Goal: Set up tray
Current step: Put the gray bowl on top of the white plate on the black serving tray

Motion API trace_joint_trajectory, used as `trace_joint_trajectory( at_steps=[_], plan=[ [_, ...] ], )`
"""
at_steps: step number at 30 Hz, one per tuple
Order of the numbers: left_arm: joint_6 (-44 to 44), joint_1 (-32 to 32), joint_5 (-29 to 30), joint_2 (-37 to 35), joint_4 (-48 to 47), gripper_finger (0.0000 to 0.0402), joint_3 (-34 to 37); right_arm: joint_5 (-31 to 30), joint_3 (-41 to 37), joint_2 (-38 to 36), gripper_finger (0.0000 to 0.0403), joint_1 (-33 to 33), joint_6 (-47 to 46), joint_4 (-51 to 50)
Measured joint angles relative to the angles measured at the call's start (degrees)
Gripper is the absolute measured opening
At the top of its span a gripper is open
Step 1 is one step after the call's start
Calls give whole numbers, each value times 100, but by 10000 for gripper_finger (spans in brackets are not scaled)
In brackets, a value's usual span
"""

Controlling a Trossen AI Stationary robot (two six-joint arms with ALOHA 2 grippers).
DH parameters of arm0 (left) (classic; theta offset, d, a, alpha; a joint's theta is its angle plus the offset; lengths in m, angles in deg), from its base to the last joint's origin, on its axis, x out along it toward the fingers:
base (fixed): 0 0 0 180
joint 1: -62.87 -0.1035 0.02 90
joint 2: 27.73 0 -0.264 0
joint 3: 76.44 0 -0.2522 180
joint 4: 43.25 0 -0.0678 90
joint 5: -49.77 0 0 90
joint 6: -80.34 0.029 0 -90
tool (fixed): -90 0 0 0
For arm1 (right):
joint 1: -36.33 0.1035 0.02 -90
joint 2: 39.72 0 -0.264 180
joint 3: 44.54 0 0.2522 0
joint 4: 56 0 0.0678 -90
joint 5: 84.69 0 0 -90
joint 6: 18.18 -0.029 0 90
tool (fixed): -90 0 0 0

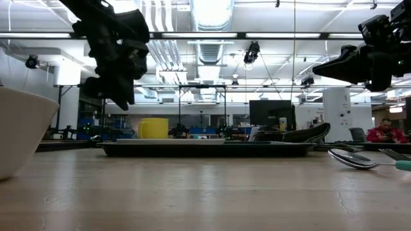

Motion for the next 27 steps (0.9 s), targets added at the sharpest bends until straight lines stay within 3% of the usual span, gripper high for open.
trace_joint_trajectory(
  at_steps=[10,27],
  plan=[
    [-161,1037,-3,-2,-204,95,-179,0,0,0,68,0,-2,0],
    [-476,2229,17,4,-742,95,-869,2,0,2,68,0,-2,0]
  ],
)
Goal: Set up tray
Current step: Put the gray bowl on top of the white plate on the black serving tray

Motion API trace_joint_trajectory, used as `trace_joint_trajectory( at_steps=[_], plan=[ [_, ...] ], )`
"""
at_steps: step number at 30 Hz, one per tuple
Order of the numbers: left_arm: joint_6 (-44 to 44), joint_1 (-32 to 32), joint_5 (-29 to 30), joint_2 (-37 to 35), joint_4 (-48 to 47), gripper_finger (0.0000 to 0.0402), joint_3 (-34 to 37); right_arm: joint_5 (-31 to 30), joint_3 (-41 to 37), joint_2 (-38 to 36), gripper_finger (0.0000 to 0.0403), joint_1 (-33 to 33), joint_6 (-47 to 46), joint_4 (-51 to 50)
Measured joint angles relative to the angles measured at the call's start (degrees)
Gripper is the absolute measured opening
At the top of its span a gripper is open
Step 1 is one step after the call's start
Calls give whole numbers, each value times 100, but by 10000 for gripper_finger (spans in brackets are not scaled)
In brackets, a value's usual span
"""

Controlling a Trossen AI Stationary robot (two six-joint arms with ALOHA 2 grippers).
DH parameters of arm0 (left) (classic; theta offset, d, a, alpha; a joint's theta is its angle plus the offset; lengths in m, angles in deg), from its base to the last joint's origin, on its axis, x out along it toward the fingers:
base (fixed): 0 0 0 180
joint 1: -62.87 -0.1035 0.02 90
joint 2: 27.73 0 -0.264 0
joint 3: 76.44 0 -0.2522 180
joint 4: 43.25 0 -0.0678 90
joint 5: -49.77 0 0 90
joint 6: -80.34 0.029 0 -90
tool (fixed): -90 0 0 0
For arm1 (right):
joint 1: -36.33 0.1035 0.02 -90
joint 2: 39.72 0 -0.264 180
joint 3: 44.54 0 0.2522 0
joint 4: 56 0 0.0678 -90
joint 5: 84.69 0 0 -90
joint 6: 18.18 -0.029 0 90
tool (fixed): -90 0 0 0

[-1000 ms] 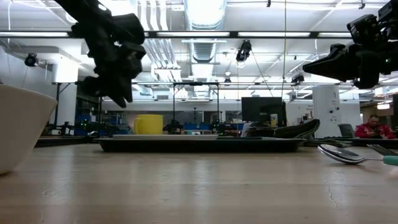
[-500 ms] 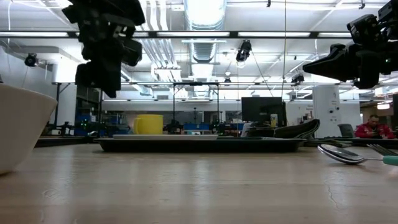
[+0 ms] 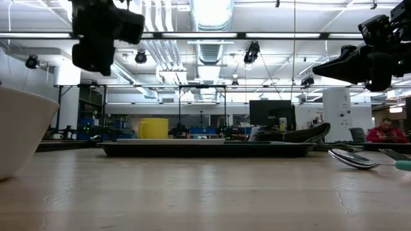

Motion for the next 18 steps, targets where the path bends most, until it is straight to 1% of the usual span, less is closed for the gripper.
trace_joint_trajectory(
  at_steps=[7,18],
  plan=[
    [-4,571,15,2,-96,95,-102,0,0,-2,68,-2,8,2],
    [78,1799,25,4,-147,95,-84,-1,1,-1,68,-1,2,2]
  ],
)
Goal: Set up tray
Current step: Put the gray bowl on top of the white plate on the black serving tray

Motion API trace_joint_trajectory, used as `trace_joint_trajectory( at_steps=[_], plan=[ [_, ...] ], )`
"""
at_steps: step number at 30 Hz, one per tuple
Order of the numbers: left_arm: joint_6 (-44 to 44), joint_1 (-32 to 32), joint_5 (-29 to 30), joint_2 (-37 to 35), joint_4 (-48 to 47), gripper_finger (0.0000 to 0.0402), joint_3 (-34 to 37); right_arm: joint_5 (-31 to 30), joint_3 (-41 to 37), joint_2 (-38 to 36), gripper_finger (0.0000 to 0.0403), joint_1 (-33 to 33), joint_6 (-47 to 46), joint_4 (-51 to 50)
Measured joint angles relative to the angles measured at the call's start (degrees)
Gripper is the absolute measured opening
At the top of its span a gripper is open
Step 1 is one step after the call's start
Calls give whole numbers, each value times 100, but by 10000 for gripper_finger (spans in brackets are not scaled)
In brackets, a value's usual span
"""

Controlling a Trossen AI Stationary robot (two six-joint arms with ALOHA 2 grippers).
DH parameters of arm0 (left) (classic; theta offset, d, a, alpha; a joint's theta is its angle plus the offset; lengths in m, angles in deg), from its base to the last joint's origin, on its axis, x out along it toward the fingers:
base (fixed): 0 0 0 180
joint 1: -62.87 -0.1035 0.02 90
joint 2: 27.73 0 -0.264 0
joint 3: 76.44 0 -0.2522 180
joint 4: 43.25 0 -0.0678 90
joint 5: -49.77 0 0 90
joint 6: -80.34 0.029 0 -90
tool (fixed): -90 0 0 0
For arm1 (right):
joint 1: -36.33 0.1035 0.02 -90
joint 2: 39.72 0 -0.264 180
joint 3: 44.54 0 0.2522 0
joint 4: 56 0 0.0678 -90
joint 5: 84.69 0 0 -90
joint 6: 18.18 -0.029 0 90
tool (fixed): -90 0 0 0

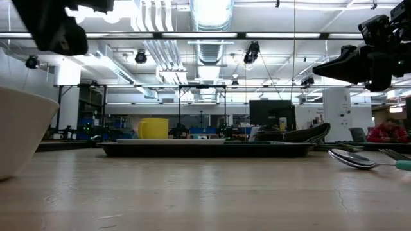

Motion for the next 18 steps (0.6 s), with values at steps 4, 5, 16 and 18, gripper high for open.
trace_joint_trajectory(
  at_steps=[4,5,16,18],
  plan=[
    [107,230,196,0,-227,95,4,0,0,-1,68,1,-2,0],
    [147,264,247,2,-287,95,6,0,0,0,68,1,4,-2],
    [245,275,281,7,-194,95,538,-1,0,0,68,-1,-1,-1],
    [246,275,275,7,-138,95,621,1,-1,1,68,1,3,-2]
  ],
)
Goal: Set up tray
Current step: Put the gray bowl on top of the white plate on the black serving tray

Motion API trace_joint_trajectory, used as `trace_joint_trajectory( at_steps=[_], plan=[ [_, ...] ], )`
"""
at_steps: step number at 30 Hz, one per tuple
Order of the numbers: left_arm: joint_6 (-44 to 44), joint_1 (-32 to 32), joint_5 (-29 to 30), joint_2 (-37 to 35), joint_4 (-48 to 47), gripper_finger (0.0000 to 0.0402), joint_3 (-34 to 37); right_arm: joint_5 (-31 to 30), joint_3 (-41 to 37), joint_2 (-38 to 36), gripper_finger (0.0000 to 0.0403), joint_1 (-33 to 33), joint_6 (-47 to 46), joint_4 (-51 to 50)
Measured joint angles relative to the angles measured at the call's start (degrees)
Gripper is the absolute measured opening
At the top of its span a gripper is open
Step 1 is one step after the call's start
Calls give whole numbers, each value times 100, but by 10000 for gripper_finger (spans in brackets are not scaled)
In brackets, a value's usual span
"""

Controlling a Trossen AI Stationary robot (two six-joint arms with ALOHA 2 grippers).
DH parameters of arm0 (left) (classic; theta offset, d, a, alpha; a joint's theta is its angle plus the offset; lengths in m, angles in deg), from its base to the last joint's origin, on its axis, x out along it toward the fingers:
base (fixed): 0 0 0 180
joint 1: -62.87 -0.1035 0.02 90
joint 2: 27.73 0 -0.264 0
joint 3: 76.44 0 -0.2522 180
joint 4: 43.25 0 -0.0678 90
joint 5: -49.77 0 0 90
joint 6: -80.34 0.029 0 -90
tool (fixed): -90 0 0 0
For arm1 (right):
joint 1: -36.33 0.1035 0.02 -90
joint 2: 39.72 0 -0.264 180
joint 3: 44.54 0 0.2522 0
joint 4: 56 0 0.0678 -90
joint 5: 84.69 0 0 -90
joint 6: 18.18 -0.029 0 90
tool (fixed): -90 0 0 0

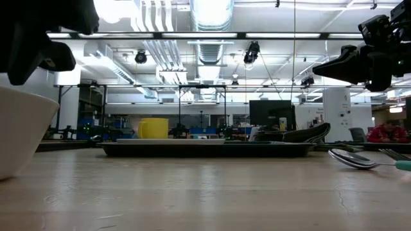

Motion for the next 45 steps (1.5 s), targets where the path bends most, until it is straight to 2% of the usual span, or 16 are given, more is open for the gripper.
trace_joint_trajectory(
  at_steps=[7,15,23,27,31,37,45],
  plan=[
    [1,-3,-3,0,704,95,402,-1,1,-2,68,-2,-5,1],
    [-148,-7,-11,0,772,95,745,-2,0,-2,68,0,-3,1],
    [-158,-7,-13,0,1494,95,1068,-2,1,-2,68,-1,2,1],
    [-174,-7,-11,0,1569,93,1206,0,0,-2,68,0,3,0],
    [-174,-7,-11,0,1571,70,1304,-2,1,-1,68,-1,3,1],
    [-176,-9,-16,0,1573,7,1396,-1,2,-2,68,-2,-4,0],
    [-349,-108,-43,0,1510,2,1373,-1,2,-1,68,-2,3,2]
  ],
)
